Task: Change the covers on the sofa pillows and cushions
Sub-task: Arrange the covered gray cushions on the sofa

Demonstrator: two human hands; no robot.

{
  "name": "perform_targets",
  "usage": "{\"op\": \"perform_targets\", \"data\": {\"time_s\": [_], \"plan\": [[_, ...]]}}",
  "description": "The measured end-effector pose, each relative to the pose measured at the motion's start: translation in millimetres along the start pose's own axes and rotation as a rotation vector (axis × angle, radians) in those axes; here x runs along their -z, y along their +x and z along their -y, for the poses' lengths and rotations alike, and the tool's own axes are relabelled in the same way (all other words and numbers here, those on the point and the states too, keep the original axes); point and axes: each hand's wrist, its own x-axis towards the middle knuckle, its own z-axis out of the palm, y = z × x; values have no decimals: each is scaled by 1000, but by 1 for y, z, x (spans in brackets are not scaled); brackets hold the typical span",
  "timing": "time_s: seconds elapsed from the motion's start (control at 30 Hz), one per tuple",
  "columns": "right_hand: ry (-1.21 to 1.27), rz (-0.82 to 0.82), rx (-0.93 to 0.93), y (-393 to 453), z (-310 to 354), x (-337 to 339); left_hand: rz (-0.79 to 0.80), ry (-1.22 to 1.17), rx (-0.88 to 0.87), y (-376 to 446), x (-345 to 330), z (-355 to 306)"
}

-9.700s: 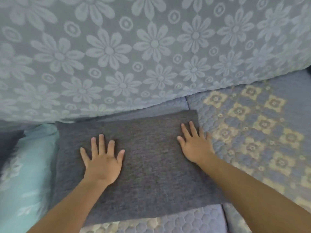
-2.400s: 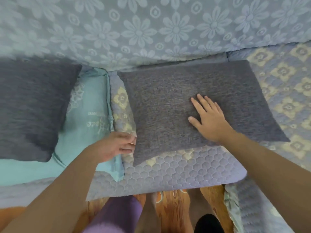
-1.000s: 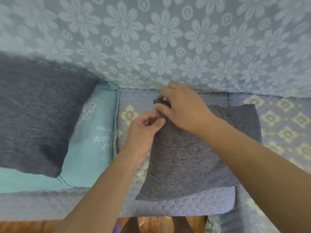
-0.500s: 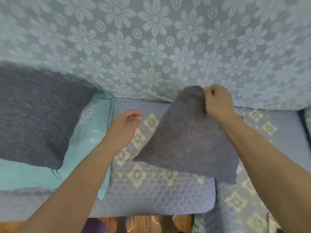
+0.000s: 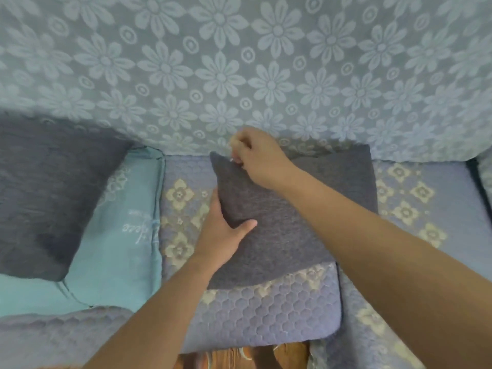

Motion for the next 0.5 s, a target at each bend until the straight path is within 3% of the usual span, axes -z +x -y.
{"op": "perform_targets", "data": {"time_s": [0.03,0.1,0.2,0.27,0.37,0.43,0.5], "plan": [[133,-28,-58,1,-9,-7,-142,16,60,8,0,15],[142,-38,-139,-9,-40,-9,-387,37,208,28,13,45],[-290,-17,-168,-40,-118,7,-421,87,320,54,37,70],[-506,140,-289,-65,-179,20,-500,139,349,66,54,70],[-454,370,-531,-94,-230,38,-799,267,349,77,102,49],[-414,412,-517,-97,-233,40,-922,314,255,79,127,29],[-511,329,-431,-89,-224,38,-793,513,-95,72,110,15]]}}
